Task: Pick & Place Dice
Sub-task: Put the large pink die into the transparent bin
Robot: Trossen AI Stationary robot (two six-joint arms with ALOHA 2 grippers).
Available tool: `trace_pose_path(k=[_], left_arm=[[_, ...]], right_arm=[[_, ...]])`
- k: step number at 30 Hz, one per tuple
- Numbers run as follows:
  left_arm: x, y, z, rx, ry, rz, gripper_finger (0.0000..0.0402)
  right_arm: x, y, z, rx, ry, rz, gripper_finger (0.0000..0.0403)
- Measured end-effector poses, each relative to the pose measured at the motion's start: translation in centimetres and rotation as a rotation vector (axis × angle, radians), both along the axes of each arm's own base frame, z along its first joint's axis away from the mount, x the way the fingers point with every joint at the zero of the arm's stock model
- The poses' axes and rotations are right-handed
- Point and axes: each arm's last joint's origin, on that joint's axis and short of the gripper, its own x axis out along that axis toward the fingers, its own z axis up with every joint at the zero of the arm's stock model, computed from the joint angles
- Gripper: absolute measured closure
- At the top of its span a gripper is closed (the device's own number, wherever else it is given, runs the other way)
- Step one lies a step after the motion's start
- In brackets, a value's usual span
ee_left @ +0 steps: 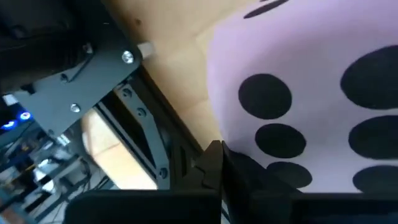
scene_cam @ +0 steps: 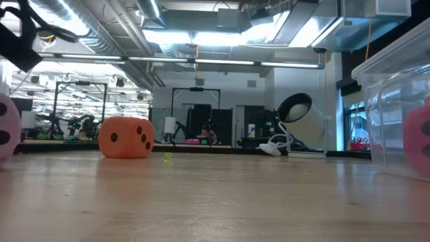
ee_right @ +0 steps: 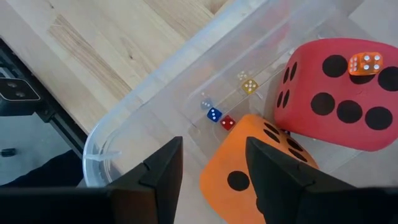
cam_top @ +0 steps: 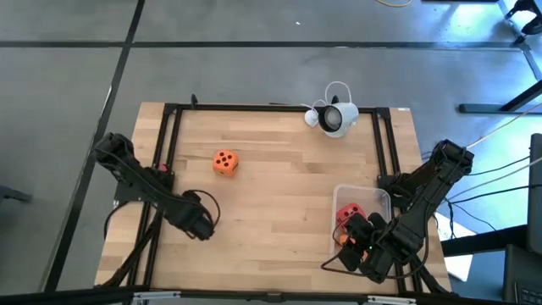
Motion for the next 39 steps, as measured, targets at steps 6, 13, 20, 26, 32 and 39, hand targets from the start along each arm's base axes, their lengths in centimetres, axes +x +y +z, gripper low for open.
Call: trace_pose_path(k=[6,13,20,26,32,39], left_arm=[[0.8,-0.2,0.7,0.014,-0.087,-0.040,0.0400],[3.5,-0.3,1.5,-0.027,-0.320,-0.082,0.0399],[6.9,0.0,1.9,-0.111,-0.605,-0.078,0.0399],[8.3,0.5,2.3,-0.140,-0.729,-0.088,0.0398],[9.3,1.1,2.6,-0.126,-0.809,-0.084,0.0398],[9.1,1.6,4.0,-0.139,-0.786,-0.143,0.0398]], right_arm=[[0.0,0.0,0.0,-0.002,0.000,0.004,0.0230],[0.0,0.0,0.0,-0.003,0.000,0.006,0.0230],[0.1,0.1,0.0,0.010,-0.010,0.008,0.0230],[0.5,0.4,0.2,0.024,-0.073,-0.001,0.0230],[0.9,0.7,0.4,0.026,-0.139,0.030,0.0230],[0.5,0.4,0.7,0.033,-0.103,0.056,0.0230]])
